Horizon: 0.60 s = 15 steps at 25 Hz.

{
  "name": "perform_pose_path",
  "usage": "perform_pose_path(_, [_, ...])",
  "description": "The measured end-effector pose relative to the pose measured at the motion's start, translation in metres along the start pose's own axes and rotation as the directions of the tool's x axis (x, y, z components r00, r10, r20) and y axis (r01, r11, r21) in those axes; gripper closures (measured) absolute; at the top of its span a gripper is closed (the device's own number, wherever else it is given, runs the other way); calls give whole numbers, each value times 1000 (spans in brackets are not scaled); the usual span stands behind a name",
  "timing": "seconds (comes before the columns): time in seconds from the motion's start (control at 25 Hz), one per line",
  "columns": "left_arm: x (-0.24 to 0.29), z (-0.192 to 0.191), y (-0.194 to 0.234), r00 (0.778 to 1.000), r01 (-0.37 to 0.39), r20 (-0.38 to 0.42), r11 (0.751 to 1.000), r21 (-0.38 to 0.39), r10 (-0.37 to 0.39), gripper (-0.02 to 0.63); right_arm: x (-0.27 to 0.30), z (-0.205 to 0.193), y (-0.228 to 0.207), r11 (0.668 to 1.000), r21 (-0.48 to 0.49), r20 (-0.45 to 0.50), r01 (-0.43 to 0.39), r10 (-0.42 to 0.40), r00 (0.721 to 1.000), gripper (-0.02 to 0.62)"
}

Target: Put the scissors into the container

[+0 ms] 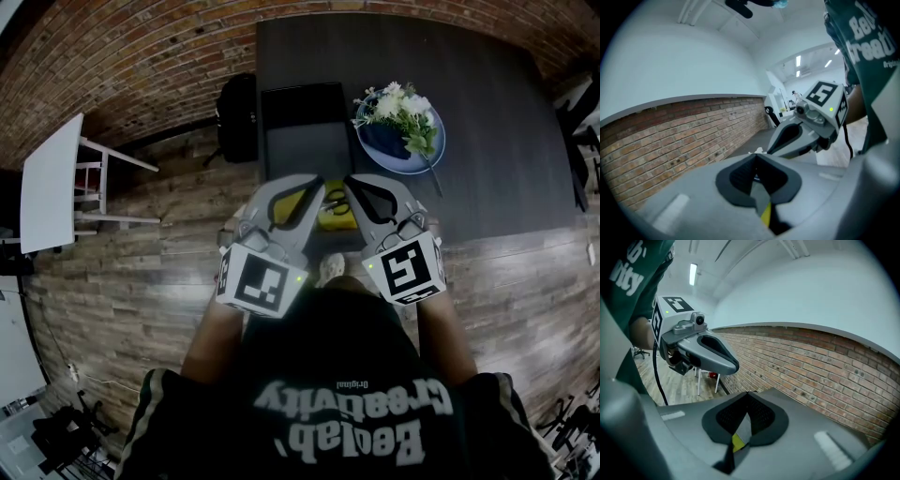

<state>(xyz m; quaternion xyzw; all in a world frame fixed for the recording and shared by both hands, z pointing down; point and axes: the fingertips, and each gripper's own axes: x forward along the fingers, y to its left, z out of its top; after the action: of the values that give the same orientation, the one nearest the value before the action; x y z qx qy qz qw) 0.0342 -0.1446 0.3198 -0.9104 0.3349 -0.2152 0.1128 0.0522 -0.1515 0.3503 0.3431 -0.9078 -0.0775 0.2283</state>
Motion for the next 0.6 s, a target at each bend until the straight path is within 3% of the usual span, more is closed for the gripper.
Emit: perform_pose_path(0.6, [-8,4,-6,1000,-10,-7,1000,-2,10,604,-10,-2,7,1000,15,14,7,-8,1000,589])
